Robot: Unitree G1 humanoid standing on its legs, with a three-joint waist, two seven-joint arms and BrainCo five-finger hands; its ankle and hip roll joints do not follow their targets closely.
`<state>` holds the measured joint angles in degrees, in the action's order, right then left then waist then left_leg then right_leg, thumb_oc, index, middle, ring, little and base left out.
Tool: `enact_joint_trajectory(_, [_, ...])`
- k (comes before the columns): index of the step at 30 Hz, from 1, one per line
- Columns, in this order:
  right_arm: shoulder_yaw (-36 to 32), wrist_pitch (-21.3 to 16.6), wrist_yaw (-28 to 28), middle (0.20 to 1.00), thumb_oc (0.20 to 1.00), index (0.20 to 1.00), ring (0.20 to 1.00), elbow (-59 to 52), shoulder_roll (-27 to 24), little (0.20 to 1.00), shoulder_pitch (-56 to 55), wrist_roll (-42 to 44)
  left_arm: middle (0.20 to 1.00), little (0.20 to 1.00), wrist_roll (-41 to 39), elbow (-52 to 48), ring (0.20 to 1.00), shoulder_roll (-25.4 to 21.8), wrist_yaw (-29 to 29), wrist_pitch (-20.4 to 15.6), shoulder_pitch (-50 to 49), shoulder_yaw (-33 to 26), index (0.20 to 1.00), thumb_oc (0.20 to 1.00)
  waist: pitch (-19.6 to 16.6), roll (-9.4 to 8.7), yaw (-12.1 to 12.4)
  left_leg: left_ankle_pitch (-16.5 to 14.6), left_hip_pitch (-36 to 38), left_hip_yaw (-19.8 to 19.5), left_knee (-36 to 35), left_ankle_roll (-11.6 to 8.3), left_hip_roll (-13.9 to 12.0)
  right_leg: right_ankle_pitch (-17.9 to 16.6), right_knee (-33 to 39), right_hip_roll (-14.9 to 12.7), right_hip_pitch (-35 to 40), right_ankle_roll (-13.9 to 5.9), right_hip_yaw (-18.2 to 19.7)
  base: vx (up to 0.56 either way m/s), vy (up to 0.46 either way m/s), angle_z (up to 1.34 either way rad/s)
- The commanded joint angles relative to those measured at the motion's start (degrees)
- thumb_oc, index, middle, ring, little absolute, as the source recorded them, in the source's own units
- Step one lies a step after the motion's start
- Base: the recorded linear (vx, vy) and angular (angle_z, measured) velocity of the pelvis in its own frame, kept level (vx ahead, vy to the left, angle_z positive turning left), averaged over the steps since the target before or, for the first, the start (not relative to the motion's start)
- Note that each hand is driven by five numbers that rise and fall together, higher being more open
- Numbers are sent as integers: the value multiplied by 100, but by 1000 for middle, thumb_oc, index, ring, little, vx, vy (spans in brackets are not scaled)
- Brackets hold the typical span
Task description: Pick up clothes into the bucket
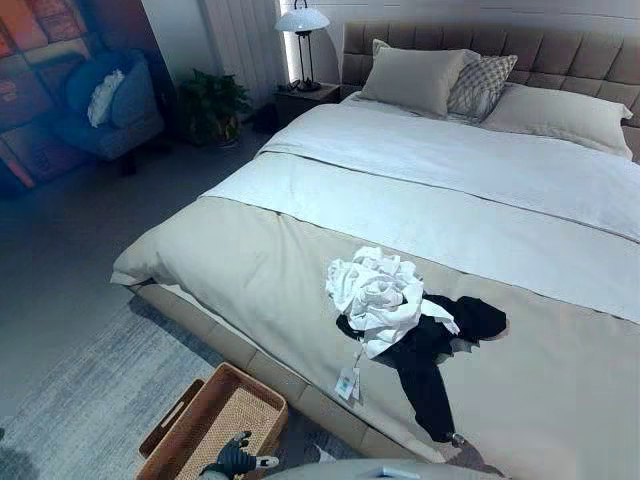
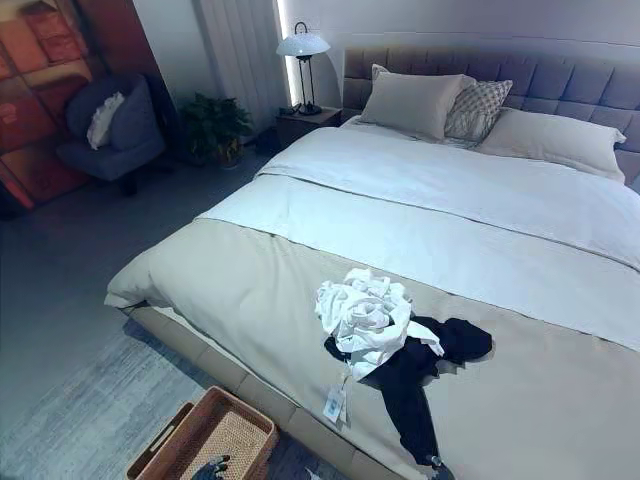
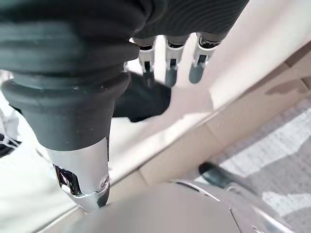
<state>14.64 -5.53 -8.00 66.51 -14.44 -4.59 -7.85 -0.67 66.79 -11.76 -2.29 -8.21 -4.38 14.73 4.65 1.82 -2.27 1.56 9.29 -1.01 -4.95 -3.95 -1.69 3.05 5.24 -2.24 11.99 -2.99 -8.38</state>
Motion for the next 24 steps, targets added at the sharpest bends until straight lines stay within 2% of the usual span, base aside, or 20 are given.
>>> enact_joint_trajectory(1, [331,-105,-45,1000,1000,1000,1000,138,-29,1000,492,-75,1000,1000,156,326,1000,290,3,-152,499,156,1000,1000,39,-369,-44,-405,-165,-167,393,94,246,-155,-208,-396,-235,-344,-33,77,72,-26])
enact_joint_trajectory(12, [302,-71,-103,1000,1000,1000,1000,241,1,1000,514,-102,1000,1000,214,394,1000,298,-69,-129,502,164,1000,1000,48,-363,-40,-408,-172,-167,392,94,247,-140,-225,-393,-233,-338,-45,0,0,0])
enact_joint_trajectory(18, [-19,-52,-313,1000,1000,1000,1000,213,-36,1000,527,216,1000,1000,204,440,1000,291,-134,-98,477,138,1000,1000,50,-362,-50,-412,-169,-178,384,95,251,-121,-251,-395,-231,-339,-74,0,0,0])
enact_joint_trajectory(21, [-257,-81,-508,1000,1000,1000,1000,-68,-148,1000,629,430,1000,1000,202,443,1000,262,-193,-81,464,95,1000,1000,60,-368,-42,-406,-175,-183,372,97,248,-113,-262,-397,-244,-341,-85,0,0,0])
enact_joint_trajectory(24, [-495,-175,-770,1000,1000,1000,1000,-972,-333,1000,730,621,1000,1000,199,342,1000,227,-283,-104,432,61,1000,1000,122,-368,-43,-387,-228,-192,368,105,246,-124,-290,-405,-323,-352,-80,0,0,0])
